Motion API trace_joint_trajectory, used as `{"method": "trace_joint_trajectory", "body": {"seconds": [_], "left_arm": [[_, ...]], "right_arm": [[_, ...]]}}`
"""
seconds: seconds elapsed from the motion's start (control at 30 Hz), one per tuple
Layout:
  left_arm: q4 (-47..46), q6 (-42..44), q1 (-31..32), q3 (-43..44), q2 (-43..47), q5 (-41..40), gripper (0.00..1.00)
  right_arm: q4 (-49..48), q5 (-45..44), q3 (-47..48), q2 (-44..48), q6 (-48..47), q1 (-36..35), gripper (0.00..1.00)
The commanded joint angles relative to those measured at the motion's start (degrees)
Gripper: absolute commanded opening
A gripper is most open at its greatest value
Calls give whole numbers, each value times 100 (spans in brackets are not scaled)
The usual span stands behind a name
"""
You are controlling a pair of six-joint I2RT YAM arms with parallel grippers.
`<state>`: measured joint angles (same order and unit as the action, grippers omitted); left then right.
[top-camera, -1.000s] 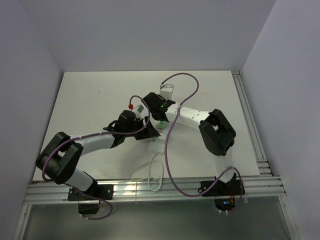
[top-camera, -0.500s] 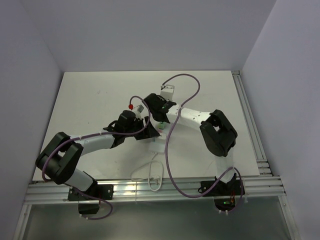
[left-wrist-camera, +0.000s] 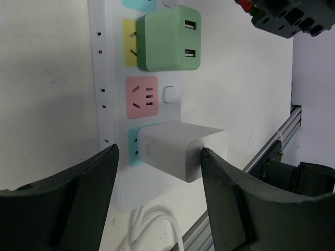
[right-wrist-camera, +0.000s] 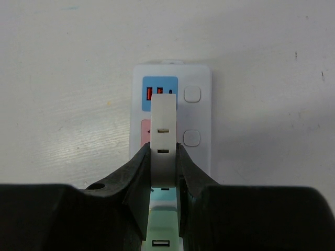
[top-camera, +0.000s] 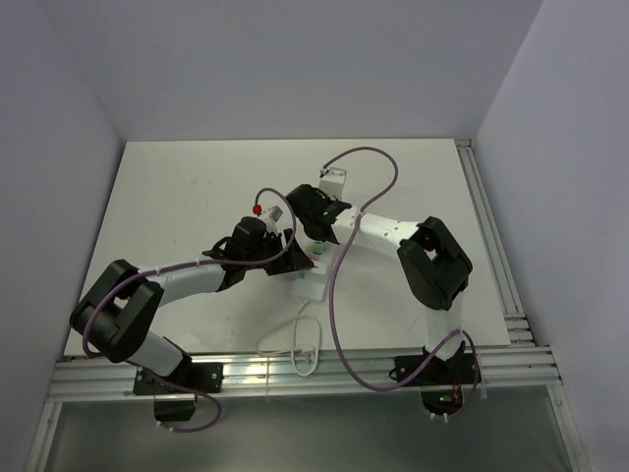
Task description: Insert the plug
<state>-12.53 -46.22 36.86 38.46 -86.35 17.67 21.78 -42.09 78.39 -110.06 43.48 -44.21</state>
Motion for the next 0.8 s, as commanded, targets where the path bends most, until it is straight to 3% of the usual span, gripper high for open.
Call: {"method": "trace_joint_trajectory", "body": {"seconds": [0.0, 0.3, 0.77], "left_arm": [[920, 262, 23, -225, -111, -396, 69], [928, 271, 14, -233, -119, -387, 69], [823, 262, 23, -260, -190, -352, 69]], "right_arm": [[662, 490, -446, -121, -208, 149, 0], [757, 781, -272, -481, -385, 211, 0], [1197, 446, -280, -675, 72, 132, 0]]}}
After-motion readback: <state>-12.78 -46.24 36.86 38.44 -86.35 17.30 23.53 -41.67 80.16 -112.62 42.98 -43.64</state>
